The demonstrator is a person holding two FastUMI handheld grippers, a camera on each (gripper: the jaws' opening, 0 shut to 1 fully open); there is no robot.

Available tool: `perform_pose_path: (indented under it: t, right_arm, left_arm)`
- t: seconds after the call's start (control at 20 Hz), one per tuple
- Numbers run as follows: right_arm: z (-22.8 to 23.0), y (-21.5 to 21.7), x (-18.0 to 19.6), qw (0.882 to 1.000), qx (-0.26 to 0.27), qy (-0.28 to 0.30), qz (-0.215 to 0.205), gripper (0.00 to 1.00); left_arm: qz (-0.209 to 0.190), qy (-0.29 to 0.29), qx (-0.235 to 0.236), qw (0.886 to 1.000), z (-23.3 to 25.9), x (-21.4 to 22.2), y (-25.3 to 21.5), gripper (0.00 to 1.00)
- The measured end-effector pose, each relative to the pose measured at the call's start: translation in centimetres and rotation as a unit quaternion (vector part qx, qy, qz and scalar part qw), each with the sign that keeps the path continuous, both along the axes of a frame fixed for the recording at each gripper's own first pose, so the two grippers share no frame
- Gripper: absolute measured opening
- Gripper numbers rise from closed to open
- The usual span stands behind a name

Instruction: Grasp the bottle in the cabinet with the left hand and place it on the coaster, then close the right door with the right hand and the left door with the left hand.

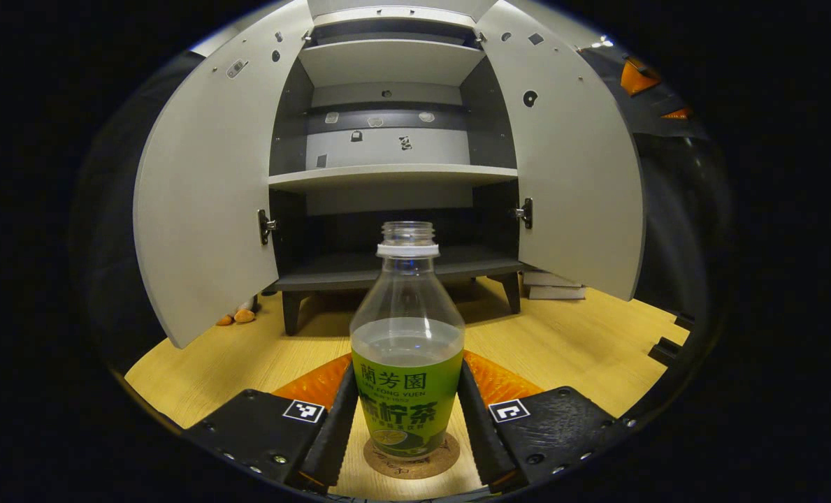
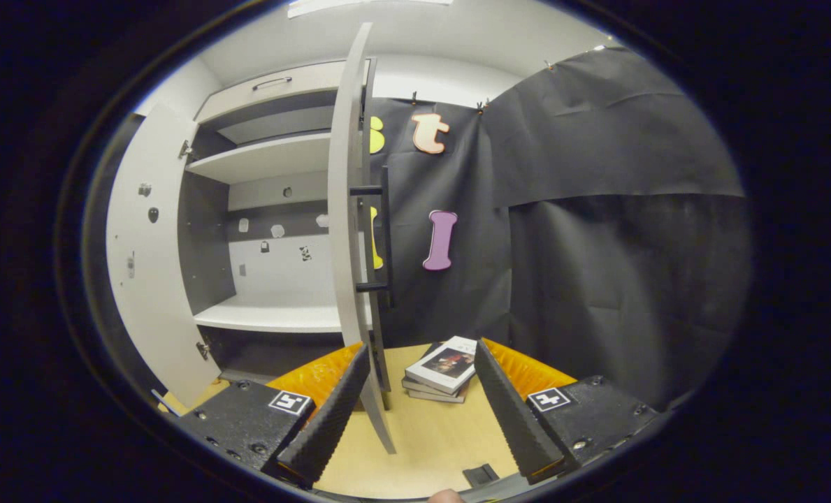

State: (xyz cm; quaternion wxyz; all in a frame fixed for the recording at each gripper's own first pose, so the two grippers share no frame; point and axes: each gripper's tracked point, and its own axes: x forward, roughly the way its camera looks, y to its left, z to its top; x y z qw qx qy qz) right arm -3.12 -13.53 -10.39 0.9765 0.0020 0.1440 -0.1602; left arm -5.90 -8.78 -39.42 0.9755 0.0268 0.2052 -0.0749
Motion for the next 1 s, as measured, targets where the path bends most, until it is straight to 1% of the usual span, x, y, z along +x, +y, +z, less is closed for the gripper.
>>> perform_pose_path:
  t: [0.05, 0.1, 0.15, 0.2, 0.25, 0.4, 0.45, 0.5, 0.75, 0.8, 0.85, 0.95, 1.0]
  right_arm:
    - [0.1, 0.4, 0.2, 1.000, 0.001, -0.002, 0.000, 0.98]
    - [0.2, 0.5, 0.3, 1.000, 0.000, -0.004, -0.001, 0.95]
    - [0.3, 0.7, 0.4, 1.000, -0.001, -0.006, -0.001, 0.98]
    - [0.4, 0.7, 0.5, 1.000, -0.003, -0.007, -0.001, 0.94]
    - [0.4, 0.8, 0.5, 1.000, -0.004, -0.008, -0.002, 0.98]
    - [0.6, 0.5, 0.5, 1.000, -0.006, -0.012, -0.008, 0.98]
    - [0.6, 0.4, 0.5, 1.000, -0.005, -0.014, -0.012, 1.00]
    - [0.7, 0.3, 0.6, 1.000, -0.004, -0.016, -0.013, 0.98]
    - [0.3, 0.0, 0.7, 1.000, 0.000, -0.018, -0.020, 0.98]
    - [0.2, -0.1, 0.8, 1.000, 0.001, -0.017, -0.020, 0.94]
    - [0.0, 0.1, 0.8, 1.000, 0.003, -0.015, -0.018, 1.00]
    - [-0.4, 0.0, 0.9, 1.000, 0.005, -0.013, -0.016, 0.98]
    - [-0.5, 0.0, 0.9, 1.000, 0.006, -0.012, -0.015, 0.94]
  left_arm:
    - [0.000, 0.005, -0.002, 1.000, -0.5, 0.0, 0.1, 0.70]
    - [-0.002, 0.009, -0.005, 1.000, -0.9, 0.0, 0.1, 0.70]
    - [-0.005, 0.012, -0.003, 1.000, -1.3, -0.1, 0.1, 0.71]
    - [-0.009, 0.014, 0.002, 1.000, -1.7, -0.1, 0.0, 0.70]
    - [-0.015, 0.002, 0.005, 1.000, -1.3, 0.1, -0.2, 0.70]
    - [-0.020, 0.004, 0.009, 1.000, -1.6, 0.0, -0.6, 0.71]
    - [-0.022, 0.002, 0.011, 1.000, -1.5, 0.0, -0.6, 0.70]
    - [-0.023, 0.006, 0.011, 1.000, -1.4, -0.2, -0.7, 0.71]
    - [-0.026, 0.006, 0.008, 1.000, -1.2, -1.2, -0.5, 0.70]
    - [-0.025, 0.006, 0.008, 1.000, -1.2, -1.4, -0.5, 0.72]
    - [-0.021, 0.009, 0.009, 1.000, -1.4, -1.4, -0.4, 0.72]
    - [-0.014, 0.017, 0.011, 1.000, -1.5, -1.7, 0.0, 0.73]
    - [-0.012, 0.023, 0.012, 1.000, -1.6, -2.0, 0.2, 0.75]
